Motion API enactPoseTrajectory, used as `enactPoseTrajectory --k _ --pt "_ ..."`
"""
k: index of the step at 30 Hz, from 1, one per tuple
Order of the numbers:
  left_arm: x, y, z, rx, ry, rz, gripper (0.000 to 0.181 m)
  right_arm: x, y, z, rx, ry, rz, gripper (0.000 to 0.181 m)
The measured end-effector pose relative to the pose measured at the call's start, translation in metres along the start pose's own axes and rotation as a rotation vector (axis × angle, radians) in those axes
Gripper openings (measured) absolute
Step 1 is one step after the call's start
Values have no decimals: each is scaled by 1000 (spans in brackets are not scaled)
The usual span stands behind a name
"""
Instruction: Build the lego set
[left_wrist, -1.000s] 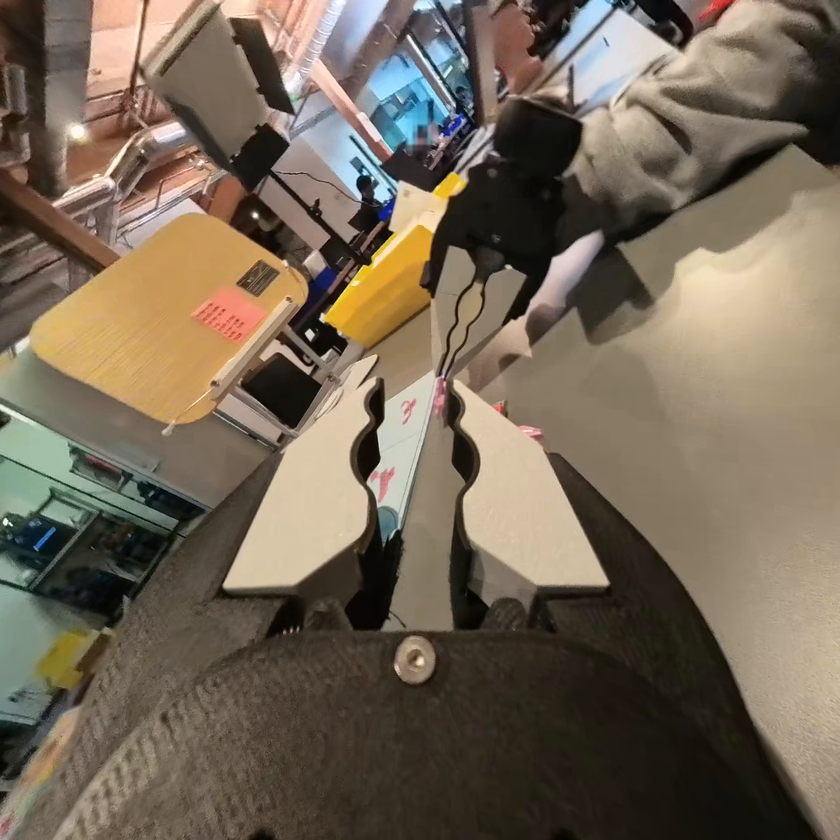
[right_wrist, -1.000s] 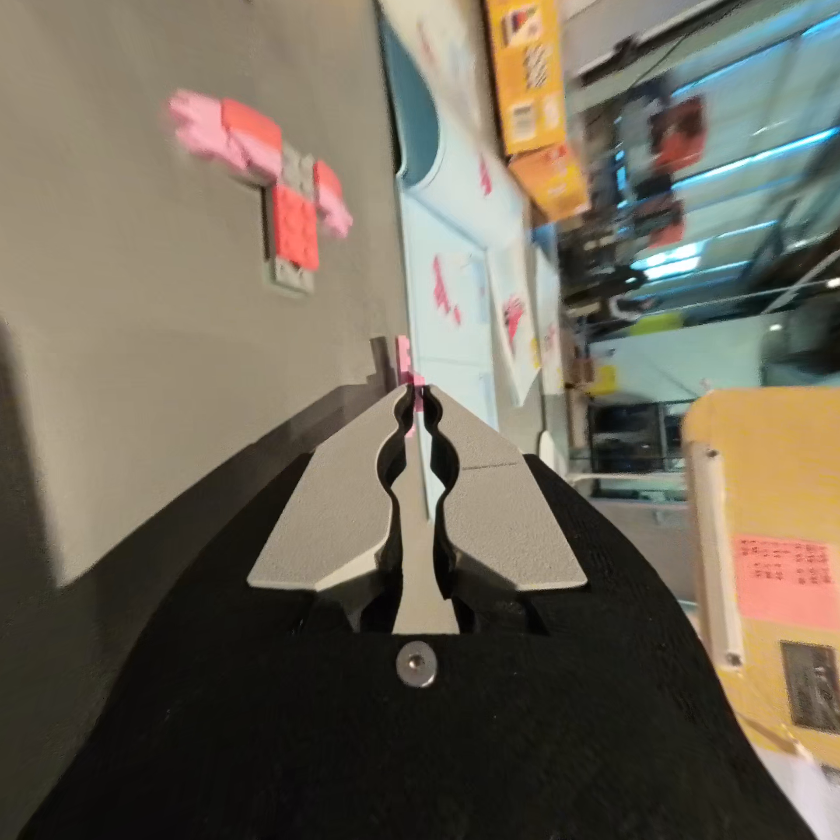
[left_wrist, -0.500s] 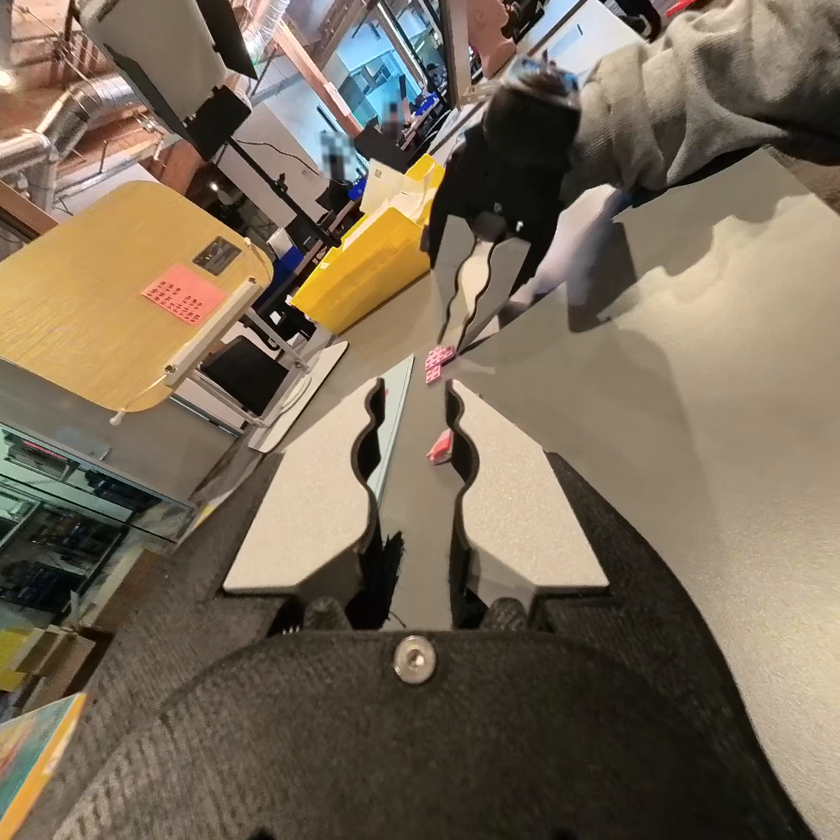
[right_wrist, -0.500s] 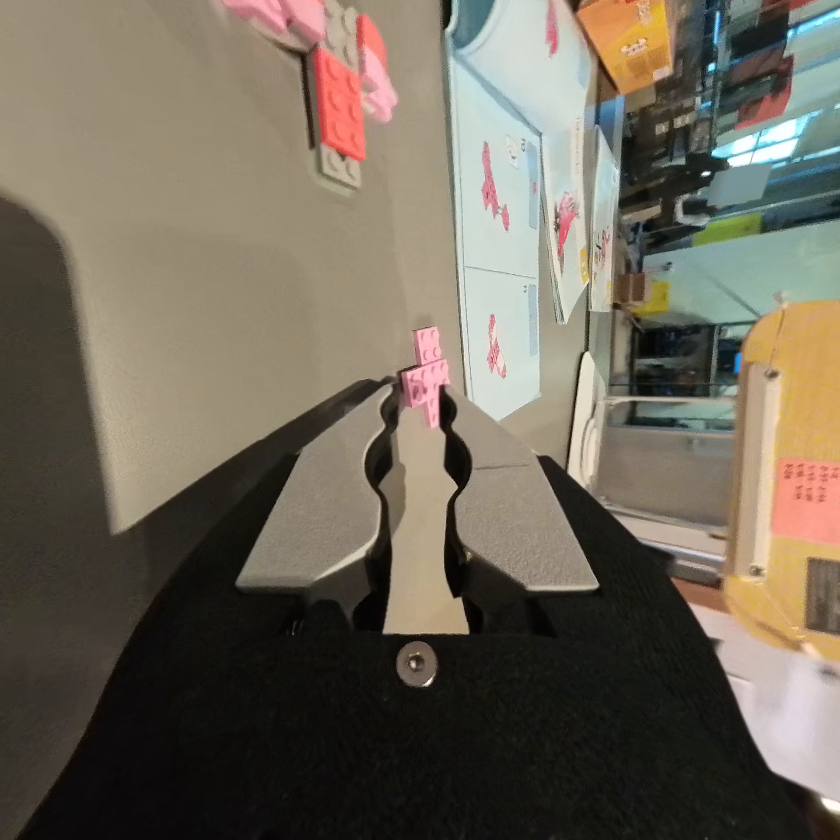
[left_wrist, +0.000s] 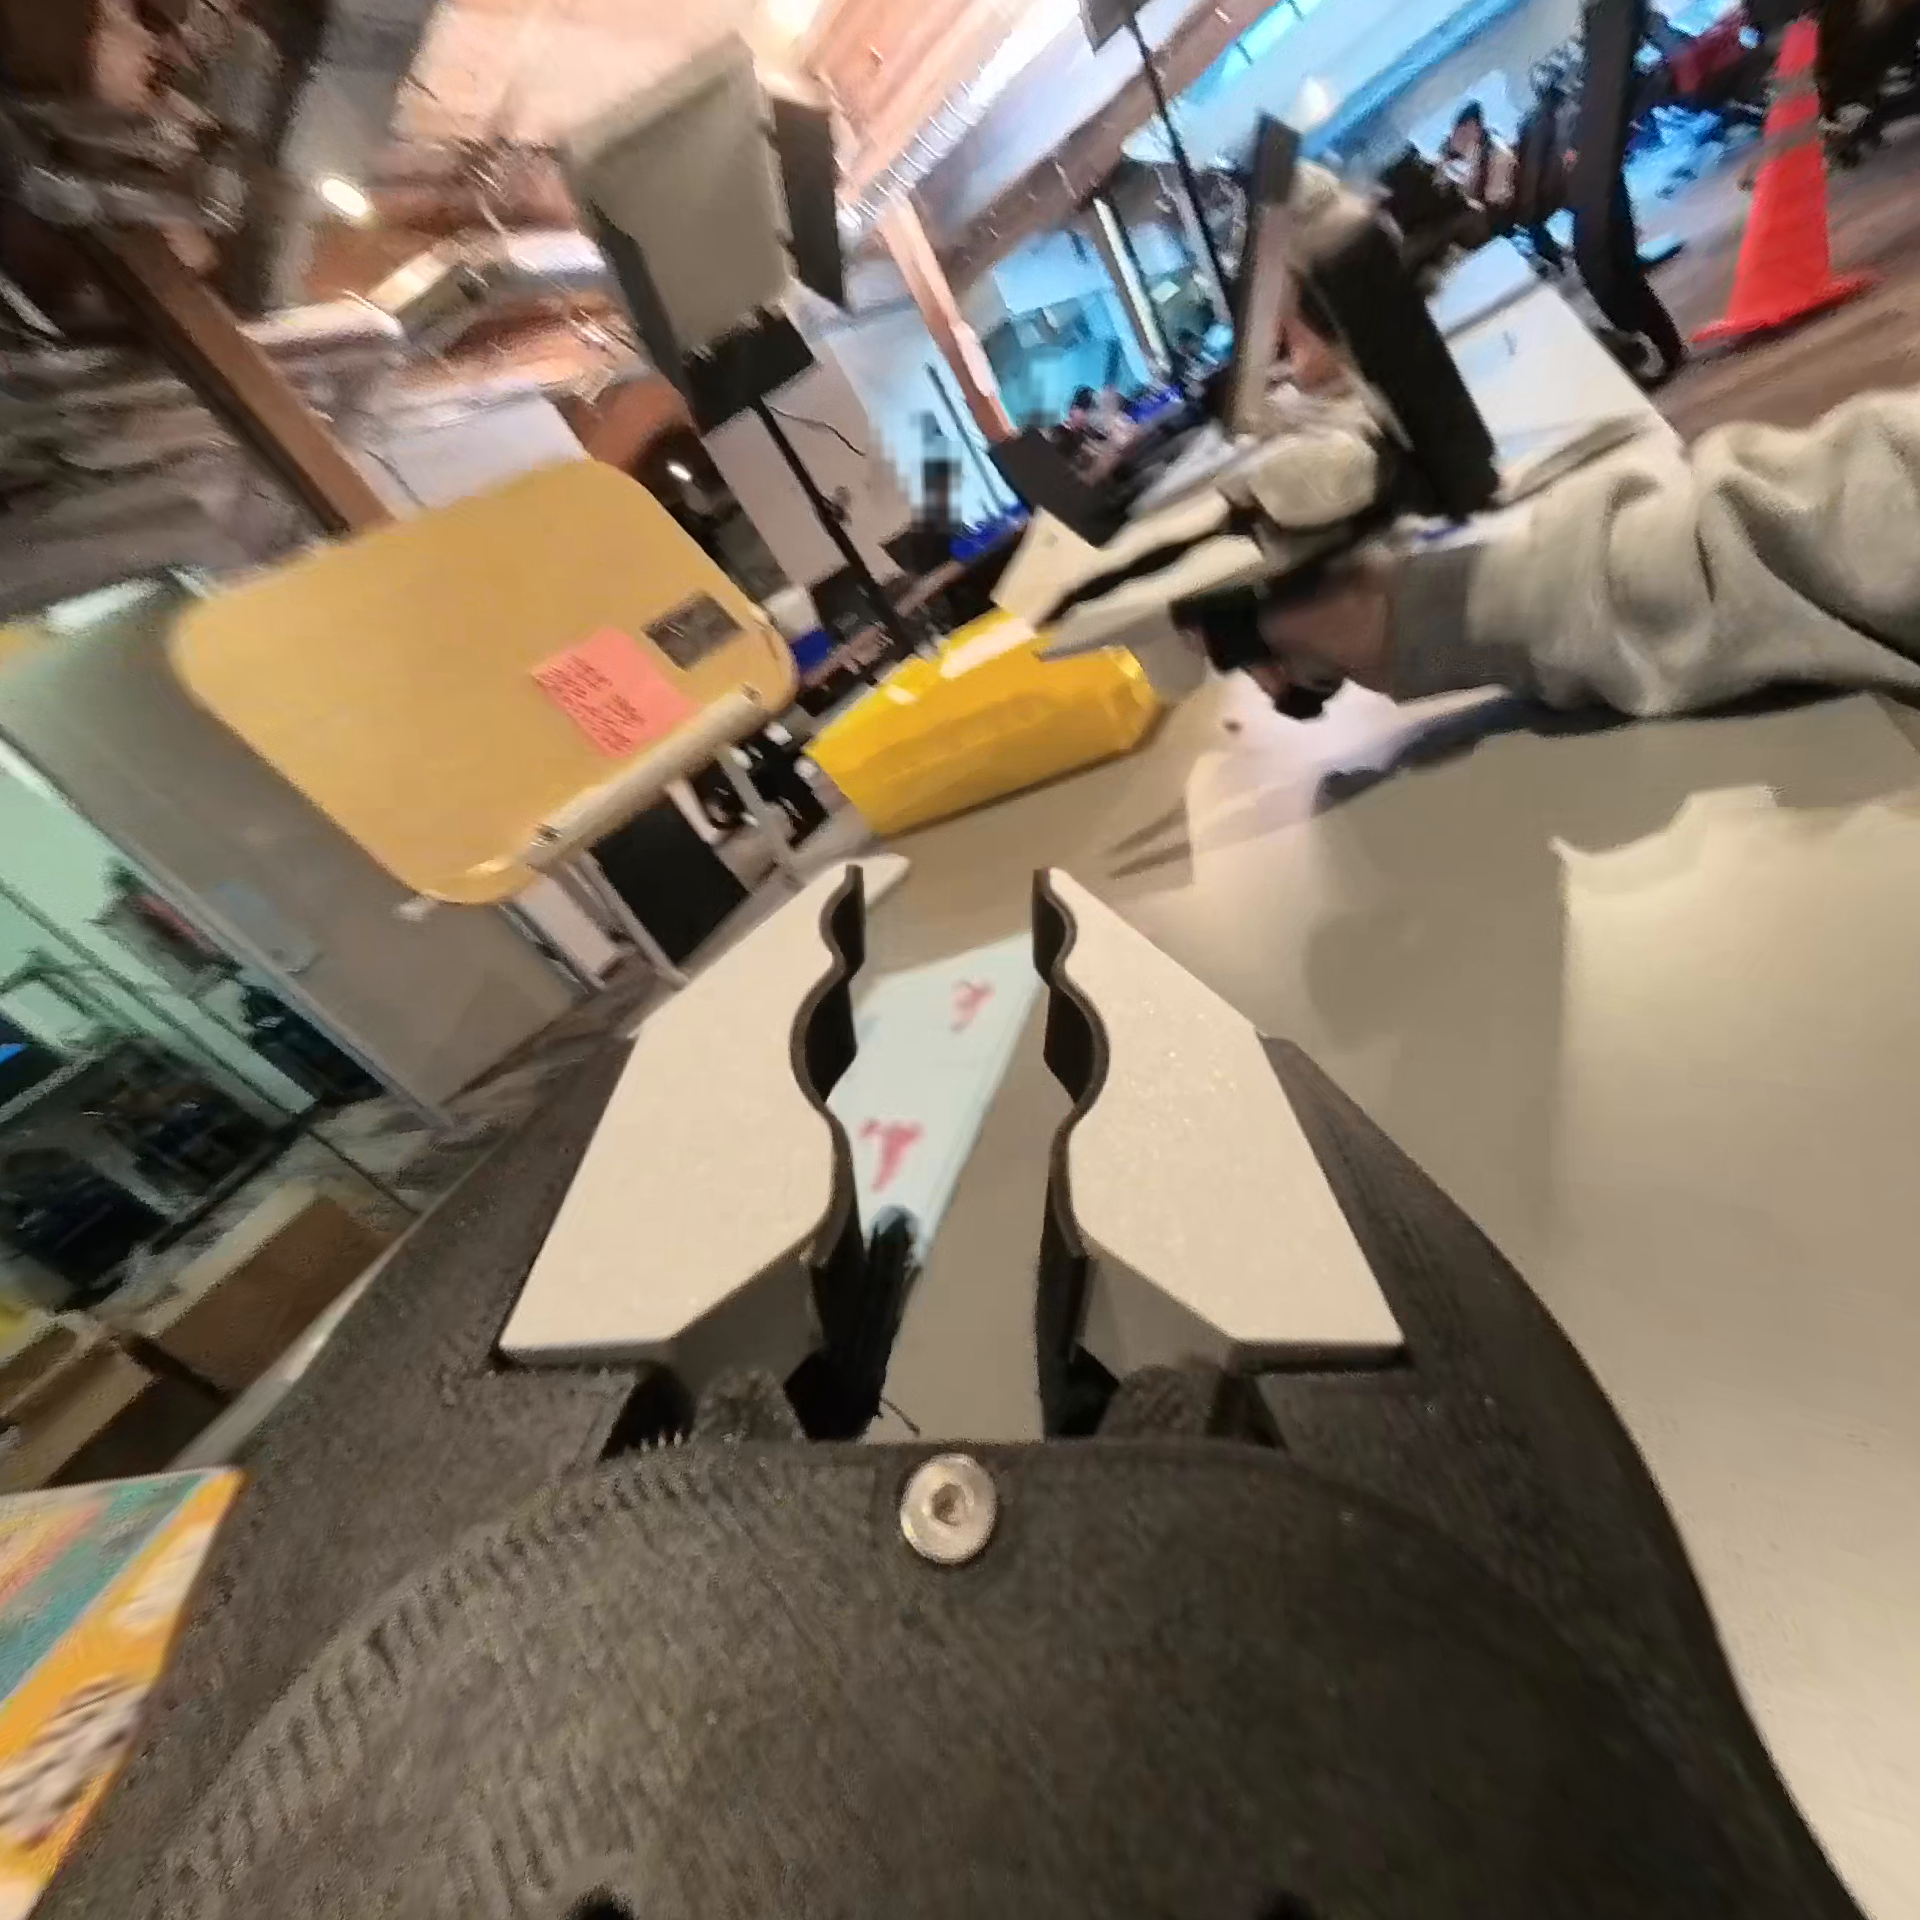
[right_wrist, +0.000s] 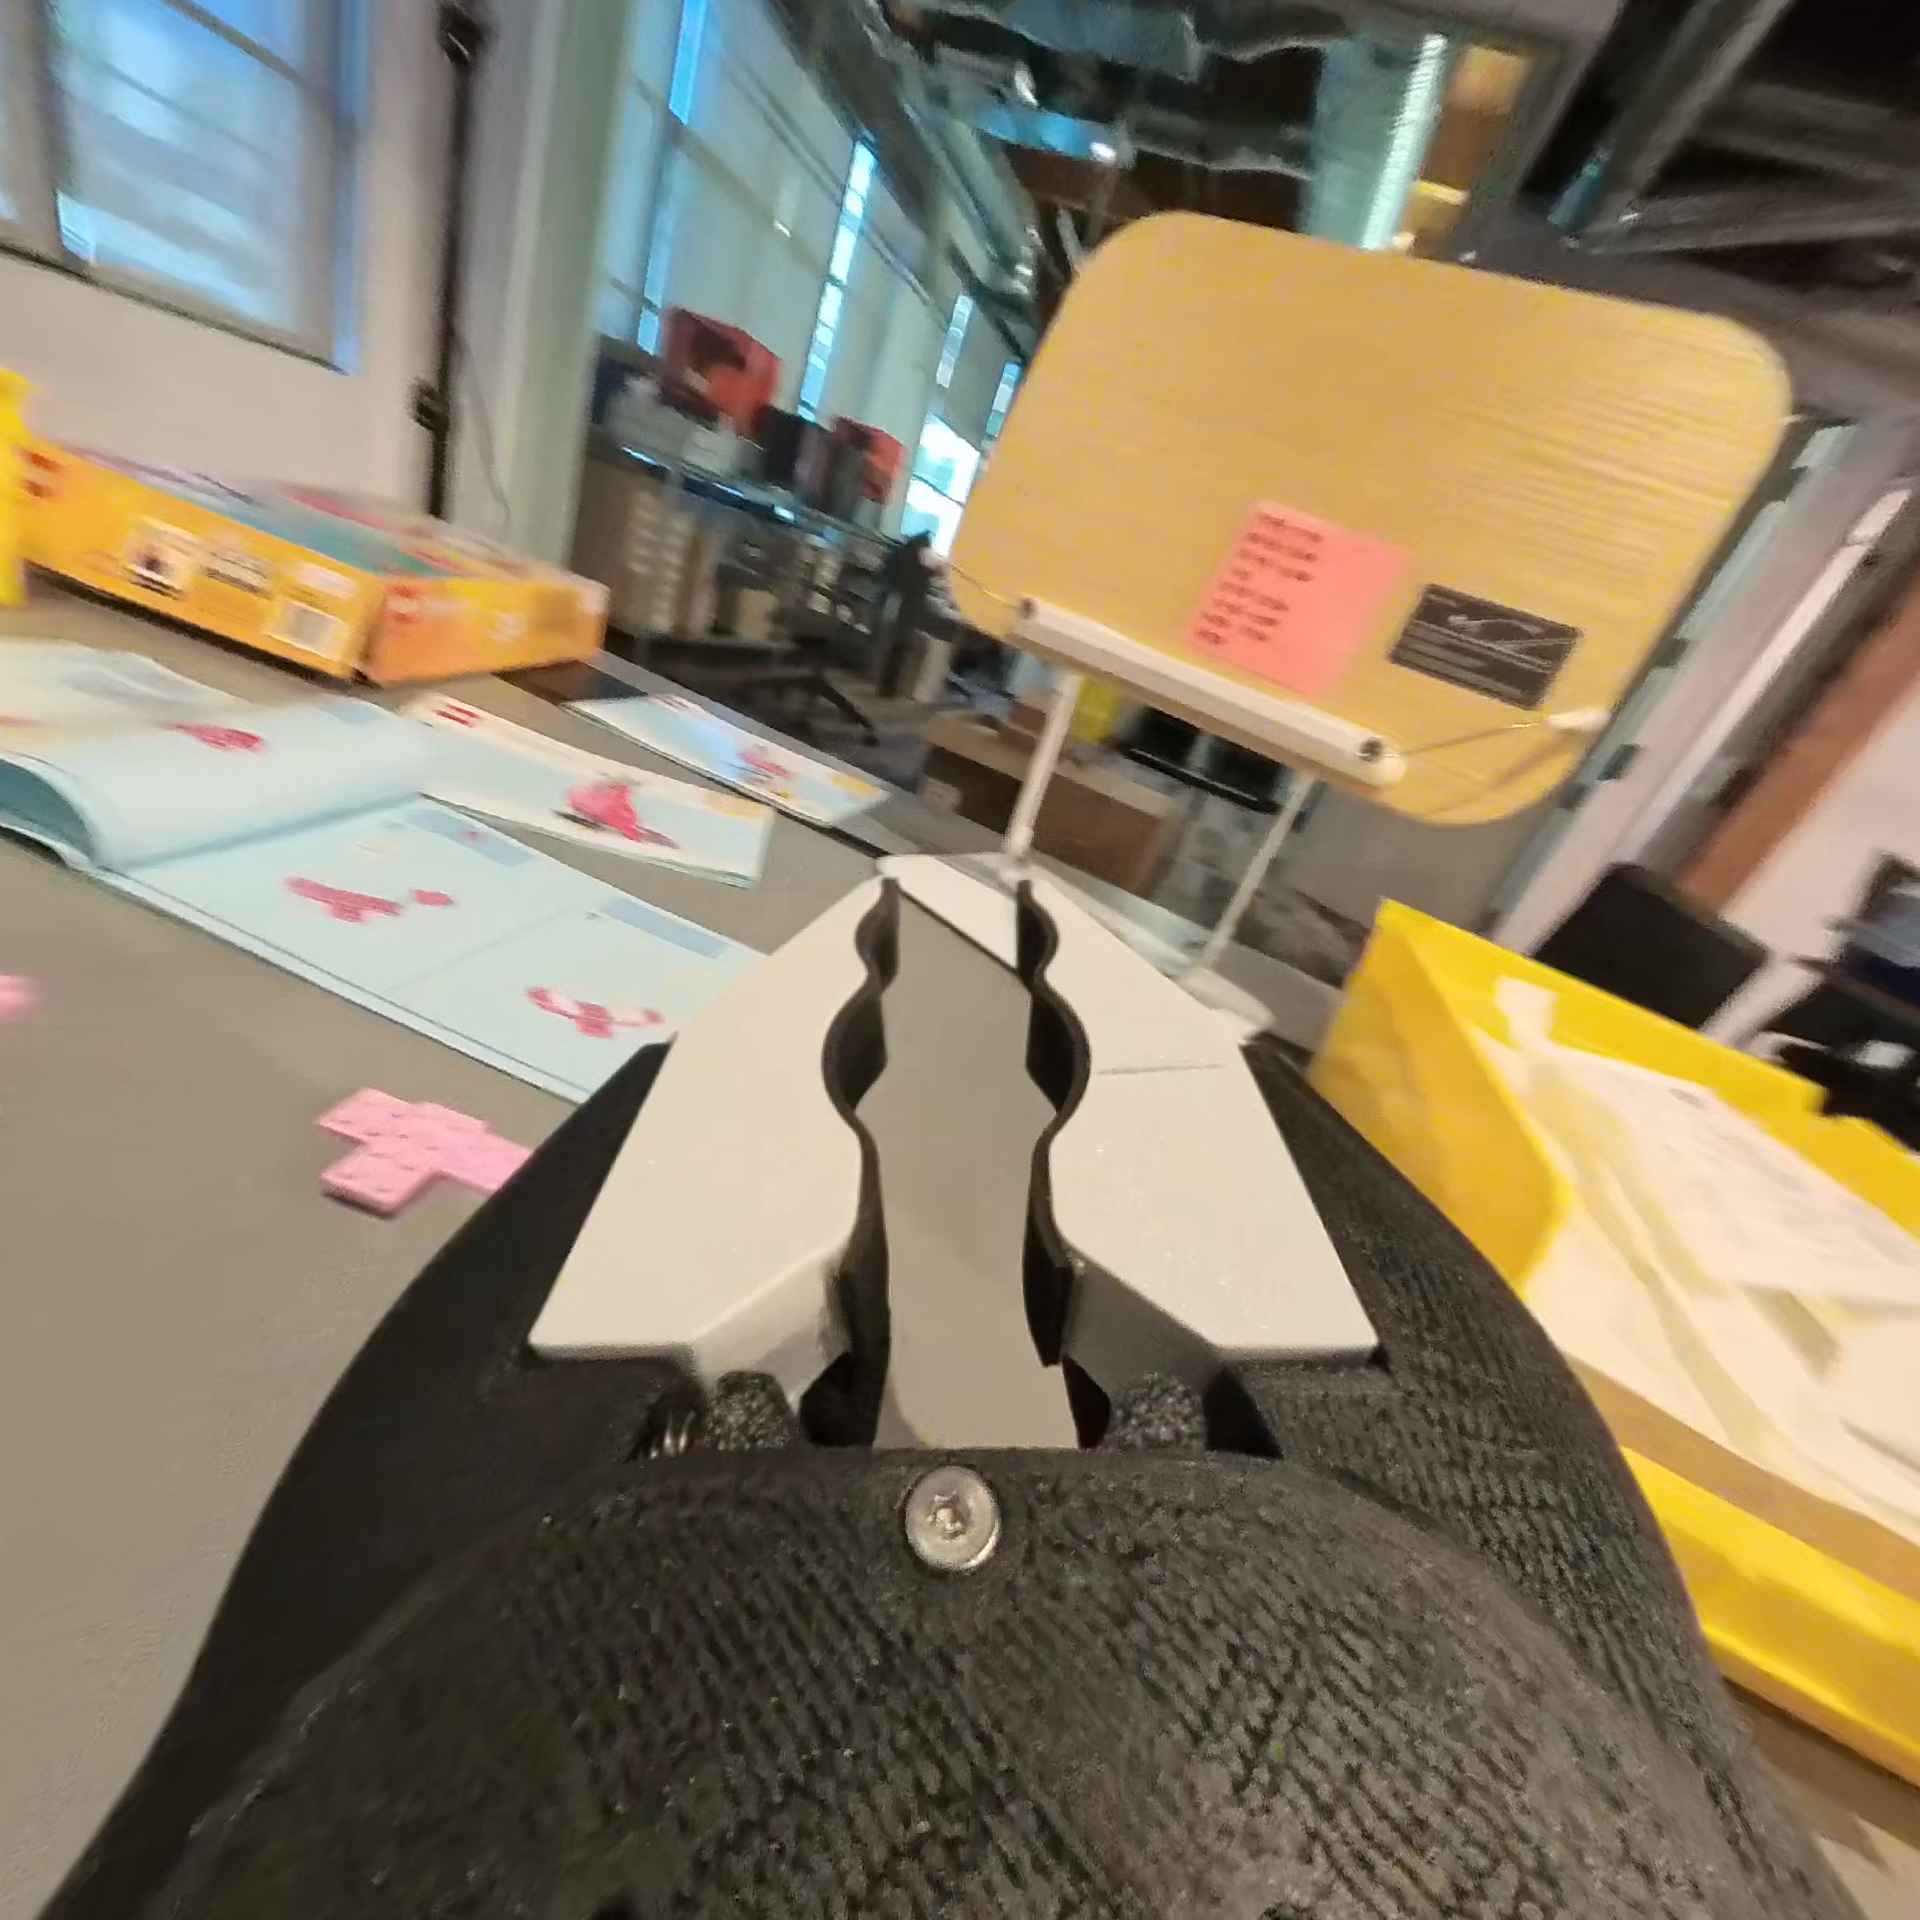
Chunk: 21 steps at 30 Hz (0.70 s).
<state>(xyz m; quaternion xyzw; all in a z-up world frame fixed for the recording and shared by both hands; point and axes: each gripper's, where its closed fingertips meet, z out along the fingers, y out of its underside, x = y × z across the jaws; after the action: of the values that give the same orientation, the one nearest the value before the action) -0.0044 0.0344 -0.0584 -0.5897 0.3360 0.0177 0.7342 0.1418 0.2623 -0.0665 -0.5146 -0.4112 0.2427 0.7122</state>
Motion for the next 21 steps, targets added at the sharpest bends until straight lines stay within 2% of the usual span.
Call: enactPoseTrajectory --k 2,4,5,7,9,11,14,18,21 --pt "-22 -38 -23 109 -125 7 29 7 -2 -1 8 73 -83 10" --pt "-46 -82 -68 264 -282 -31 23 9 -8 -3 33 116 -124 4" --pt "-58 -93 -92 297 -354 -51 21 10 -9 -4 38 134 -129 2" --pt "-83 -95 -139 253 -508 -61 18 15 -10 -4 40 167 -124 0" --pt "-112 -85 -186 150 -655 -56 15 22 -9 -5 39 194 -104 0" --pt "-146 -59 -223 -52 -756 -74 11 27 -6 -4 34 207 -72 0" --pt "-194 0 -258 -476 -773 -86 3 33 -2 -3 26 224 -35 0" --pt "-228 56 -258 -901 -511 149 0 34 4 1 6 221 -15 0" --pt "-221 118 -264 -1257 -169 47 0 32 8 4 -12 208 -12 0"
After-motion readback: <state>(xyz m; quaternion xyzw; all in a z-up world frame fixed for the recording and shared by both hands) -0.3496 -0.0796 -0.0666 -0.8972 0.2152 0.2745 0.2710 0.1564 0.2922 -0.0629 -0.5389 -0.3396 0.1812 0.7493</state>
